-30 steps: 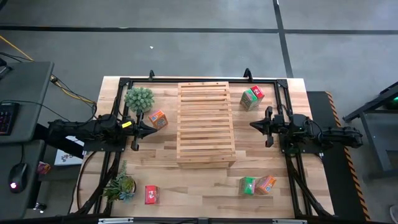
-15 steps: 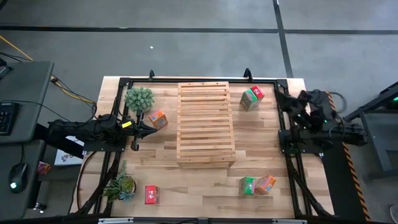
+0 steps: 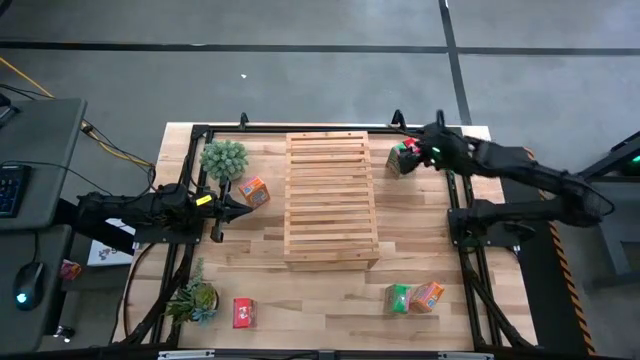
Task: Stack cereal on shelf
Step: Put the top green cereal box on the shelf
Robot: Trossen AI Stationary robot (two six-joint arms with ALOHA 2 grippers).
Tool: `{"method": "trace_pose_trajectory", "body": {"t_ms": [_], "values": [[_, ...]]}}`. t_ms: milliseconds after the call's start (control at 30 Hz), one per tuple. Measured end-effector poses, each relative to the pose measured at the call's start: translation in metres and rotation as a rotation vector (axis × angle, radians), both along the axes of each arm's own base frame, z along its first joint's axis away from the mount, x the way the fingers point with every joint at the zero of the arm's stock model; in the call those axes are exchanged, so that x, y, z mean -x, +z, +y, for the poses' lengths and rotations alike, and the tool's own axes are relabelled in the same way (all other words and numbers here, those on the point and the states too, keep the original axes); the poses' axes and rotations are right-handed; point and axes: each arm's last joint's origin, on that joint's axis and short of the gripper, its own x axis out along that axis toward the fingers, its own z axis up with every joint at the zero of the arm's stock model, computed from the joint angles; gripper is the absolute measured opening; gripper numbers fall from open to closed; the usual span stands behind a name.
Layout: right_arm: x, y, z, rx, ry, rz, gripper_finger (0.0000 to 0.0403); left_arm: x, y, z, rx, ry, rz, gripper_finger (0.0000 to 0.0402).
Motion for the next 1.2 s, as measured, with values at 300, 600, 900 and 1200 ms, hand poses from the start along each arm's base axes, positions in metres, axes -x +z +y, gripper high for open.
{"method": "trace_pose_trajectory", "body": {"t_ms": [300,600,900,1200], "values": [[-0.031,-0.024,-0.050,-0.317,-0.101,0.228,0.0314,0.000,0.000,0.000,0.000,0.003,0.000,0.0000],[-0.041,-0.049,-0.067,-0.477,-0.069,0.257,0.0314,0.000,0.000,0.000,0.000,0.003,0.000,0.0000],[-0.035,-0.037,-0.065,-0.411,-0.056,0.259,0.0314,0.000,0.000,0.000,0.000,0.002,0.000,0.0000],[-0.036,-0.033,-0.066,-0.347,-0.038,0.273,0.0314,0.000,0.000,0.000,0.000,0.003,0.000,0.0000]]}}
